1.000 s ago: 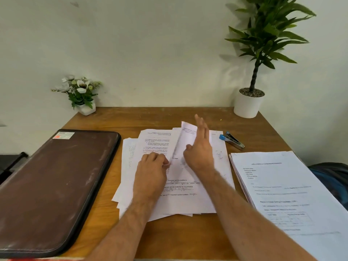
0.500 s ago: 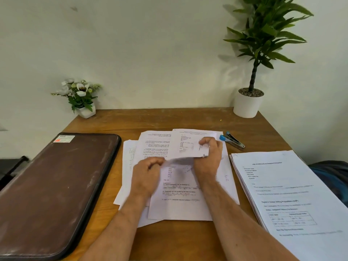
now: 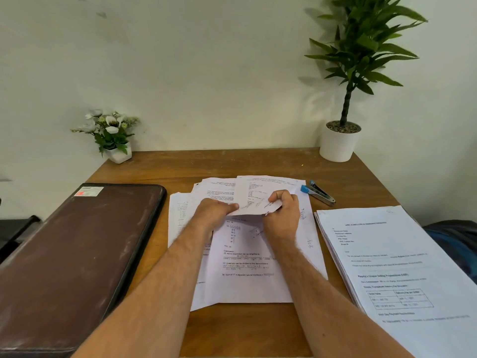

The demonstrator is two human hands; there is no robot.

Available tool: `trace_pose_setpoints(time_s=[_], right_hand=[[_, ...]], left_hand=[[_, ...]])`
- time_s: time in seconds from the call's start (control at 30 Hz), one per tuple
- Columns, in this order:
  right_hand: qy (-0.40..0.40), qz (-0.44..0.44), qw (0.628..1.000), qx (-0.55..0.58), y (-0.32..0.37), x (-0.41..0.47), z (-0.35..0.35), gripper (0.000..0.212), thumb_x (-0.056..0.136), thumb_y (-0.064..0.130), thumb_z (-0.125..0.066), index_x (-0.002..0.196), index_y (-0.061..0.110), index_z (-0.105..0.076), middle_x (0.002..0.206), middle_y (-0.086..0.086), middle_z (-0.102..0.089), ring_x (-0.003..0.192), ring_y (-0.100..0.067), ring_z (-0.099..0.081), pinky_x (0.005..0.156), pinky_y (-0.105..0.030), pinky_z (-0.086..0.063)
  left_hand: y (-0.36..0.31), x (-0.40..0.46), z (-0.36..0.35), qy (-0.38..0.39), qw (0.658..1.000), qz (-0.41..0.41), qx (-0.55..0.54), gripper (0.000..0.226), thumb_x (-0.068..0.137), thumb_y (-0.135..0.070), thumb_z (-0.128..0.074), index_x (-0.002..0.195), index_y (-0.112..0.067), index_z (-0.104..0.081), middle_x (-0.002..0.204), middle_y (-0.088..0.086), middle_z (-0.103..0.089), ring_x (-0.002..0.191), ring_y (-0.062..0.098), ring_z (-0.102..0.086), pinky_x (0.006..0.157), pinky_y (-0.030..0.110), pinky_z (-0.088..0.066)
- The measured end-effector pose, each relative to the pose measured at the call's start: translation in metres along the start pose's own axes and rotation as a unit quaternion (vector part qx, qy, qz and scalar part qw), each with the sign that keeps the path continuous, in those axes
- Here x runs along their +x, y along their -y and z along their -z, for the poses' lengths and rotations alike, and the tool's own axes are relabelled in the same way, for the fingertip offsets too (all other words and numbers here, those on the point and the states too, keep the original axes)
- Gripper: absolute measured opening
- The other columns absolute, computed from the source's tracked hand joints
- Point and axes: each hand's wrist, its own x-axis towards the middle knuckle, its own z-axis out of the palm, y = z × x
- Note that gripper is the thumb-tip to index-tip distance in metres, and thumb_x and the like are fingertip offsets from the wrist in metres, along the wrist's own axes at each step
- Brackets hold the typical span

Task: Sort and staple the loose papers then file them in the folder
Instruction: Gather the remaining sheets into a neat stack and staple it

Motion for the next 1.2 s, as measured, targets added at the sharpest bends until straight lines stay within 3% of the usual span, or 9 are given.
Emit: trace_pose_setpoints(time_s=[0.13,0.33,0.43,0.6,0.67,0.77,0.93,1.07,1.2], right_hand=[[0.003,0.002,1.0,-0.007,0.0,0.005,-0.001,0.027,0.082,0.005,-0.076,0.096,0.023,-0.06,0.109,0.005,-0.049,0.095,-0.01,-0.054,0.079,-0.024,-0.06],[0.004,0.034,0.999,0.006,-0.004,0.002,-0.001,0.03,0.082,0.01,-0.075,0.101,0.024,-0.057,0.112,0.004,-0.051,0.099,-0.012,-0.054,0.076,-0.018,-0.051],[0.004,0.052,0.998,0.033,-0.004,0.001,-0.001,0.042,0.08,0.012,-0.077,0.11,0.029,-0.052,0.114,0.005,-0.055,0.099,-0.01,-0.058,0.071,-0.016,-0.053],[0.014,-0.043,0.988,0.149,0.001,-0.003,0.002,0.071,0.085,0.021,-0.079,0.133,0.042,-0.031,0.11,0.012,-0.059,0.086,-0.013,-0.071,0.068,-0.032,-0.063],[0.027,-0.061,0.984,0.167,-0.002,-0.002,0.002,0.066,0.086,0.015,-0.077,0.135,0.034,-0.037,0.108,0.009,-0.064,0.088,-0.014,-0.071,0.071,-0.033,-0.063],[0.072,-0.064,0.982,0.163,-0.002,0.003,0.003,0.019,0.098,0.026,-0.061,0.115,0.021,-0.066,0.105,-0.004,-0.075,0.095,-0.023,-0.073,0.077,-0.039,-0.062],[0.157,-0.134,0.912,0.354,-0.003,-0.002,0.017,0.067,0.088,0.071,-0.049,0.126,0.018,-0.065,0.119,-0.012,-0.072,0.11,-0.032,-0.069,0.093,-0.048,-0.054],[0.097,-0.131,0.955,0.248,-0.006,-0.005,0.013,0.023,0.094,0.023,-0.069,0.116,0.02,-0.067,0.112,-0.006,-0.075,0.097,-0.027,-0.074,0.083,-0.05,-0.06],[0.079,-0.168,0.964,0.192,-0.005,0.003,0.013,0.029,0.093,0.019,-0.07,0.113,0.035,-0.056,0.114,0.003,-0.071,0.091,-0.022,-0.075,0.075,-0.051,-0.062]], left_hand=[[-0.006,0.0,-0.001,0.019,0.999,-0.027,0.039,0.014,0.085,-0.025,-0.082,0.094,-0.019,-0.072,0.096,0.002,-0.073,0.09,0.024,-0.069,0.089,0.039,-0.056],[0.006,-0.019,-0.005,-0.004,0.947,-0.228,0.225,0.024,0.091,-0.02,-0.074,0.072,-0.02,-0.059,0.08,-0.005,-0.066,0.075,0.012,-0.057,0.063,0.022,-0.042],[0.007,-0.034,-0.01,0.04,0.952,-0.26,0.158,0.011,0.09,-0.016,-0.073,0.088,-0.023,-0.066,0.089,-0.009,-0.073,0.084,0.012,-0.066,0.07,0.021,-0.053],[0.019,-0.059,-0.018,0.102,0.947,-0.291,0.096,0.047,0.094,-0.046,-0.067,0.14,-0.045,-0.056,0.126,-0.017,-0.061,0.112,0.004,-0.061,0.083,0.013,-0.051],[0.026,-0.059,-0.022,0.057,0.94,-0.312,0.126,0.05,0.094,-0.045,-0.068,0.142,-0.04,-0.056,0.137,-0.017,-0.054,0.123,0.003,-0.053,0.098,0.015,-0.047],[0.027,-0.06,-0.026,0.031,0.921,-0.328,0.206,0.051,0.096,-0.046,-0.062,0.145,-0.033,-0.054,0.15,-0.017,-0.047,0.137,0.002,-0.042,0.116,0.023,-0.034],[0.025,-0.064,-0.03,-0.009,0.904,-0.346,0.251,0.042,0.098,-0.045,-0.06,0.136,-0.028,-0.063,0.143,-0.013,-0.057,0.131,0.004,-0.05,0.113,0.023,-0.038],[0.021,-0.064,-0.026,0.011,0.928,-0.314,0.201,0.026,0.101,-0.028,-0.058,0.121,-0.026,-0.075,0.122,-0.013,-0.072,0.115,0.005,-0.063,0.101,0.02,-0.047],[0.021,-0.05,-0.007,-0.187,0.917,-0.211,0.282,0.034,0.098,-0.013,-0.056,0.13,-0.018,-0.066,0.131,0.003,-0.066,0.122,0.023,-0.055,0.102,0.034,-0.046]])
